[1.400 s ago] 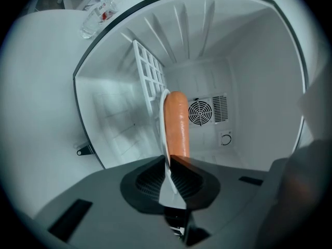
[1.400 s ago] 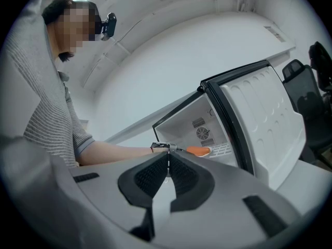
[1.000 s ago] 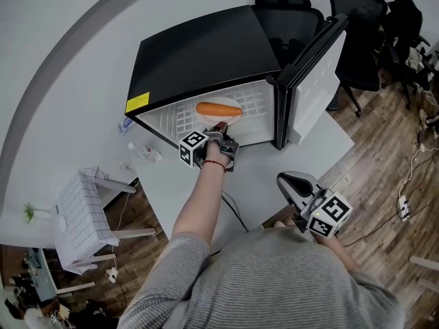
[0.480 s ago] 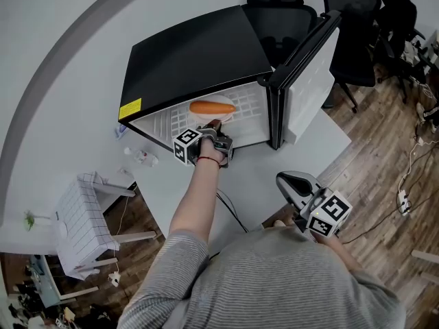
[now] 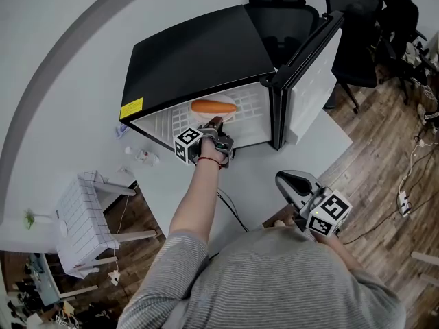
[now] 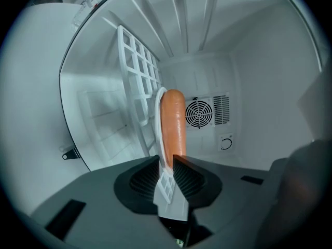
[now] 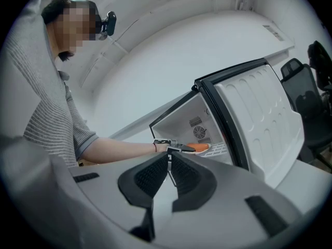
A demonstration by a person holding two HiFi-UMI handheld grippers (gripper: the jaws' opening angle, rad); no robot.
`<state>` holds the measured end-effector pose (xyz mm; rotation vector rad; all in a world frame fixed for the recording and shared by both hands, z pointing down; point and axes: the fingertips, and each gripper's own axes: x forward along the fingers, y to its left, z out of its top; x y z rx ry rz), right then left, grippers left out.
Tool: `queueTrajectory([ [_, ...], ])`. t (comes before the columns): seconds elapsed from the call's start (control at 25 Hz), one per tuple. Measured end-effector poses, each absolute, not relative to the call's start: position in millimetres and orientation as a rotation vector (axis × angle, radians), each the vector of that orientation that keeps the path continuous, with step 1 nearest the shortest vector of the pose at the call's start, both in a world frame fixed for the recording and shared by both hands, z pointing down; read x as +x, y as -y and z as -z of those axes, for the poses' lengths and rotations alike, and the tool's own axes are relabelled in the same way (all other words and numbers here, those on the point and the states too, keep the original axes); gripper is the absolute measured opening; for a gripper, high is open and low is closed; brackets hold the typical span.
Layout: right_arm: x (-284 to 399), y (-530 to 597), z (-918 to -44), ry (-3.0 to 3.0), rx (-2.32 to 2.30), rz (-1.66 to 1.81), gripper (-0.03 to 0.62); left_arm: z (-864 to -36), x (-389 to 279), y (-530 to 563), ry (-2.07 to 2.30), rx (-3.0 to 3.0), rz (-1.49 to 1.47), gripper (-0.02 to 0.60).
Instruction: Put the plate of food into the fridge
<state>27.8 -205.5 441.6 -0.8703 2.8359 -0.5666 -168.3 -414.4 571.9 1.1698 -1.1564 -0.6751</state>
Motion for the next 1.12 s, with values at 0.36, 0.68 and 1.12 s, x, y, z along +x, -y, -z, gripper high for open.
queueTrajectory([
  [0.36,20.5,202.5,-439.6,-2.845,-0.846,0.567,0.015,-564.4,-165.9,406.2,1.114,1.19,0.681,0.087],
  [0.68,13.0,197.2,-438.4,-2.856,-0.816,0.563,0.015,-561.7,-165.1,387.8,1.114,1.201,0.688,0.087],
  [1.12,3.1,189.5,-440.2,-2.89,-0.77,0.561,0.015,-562.2,-174.8,356.7,1.153,1.244,0.653,0.051],
])
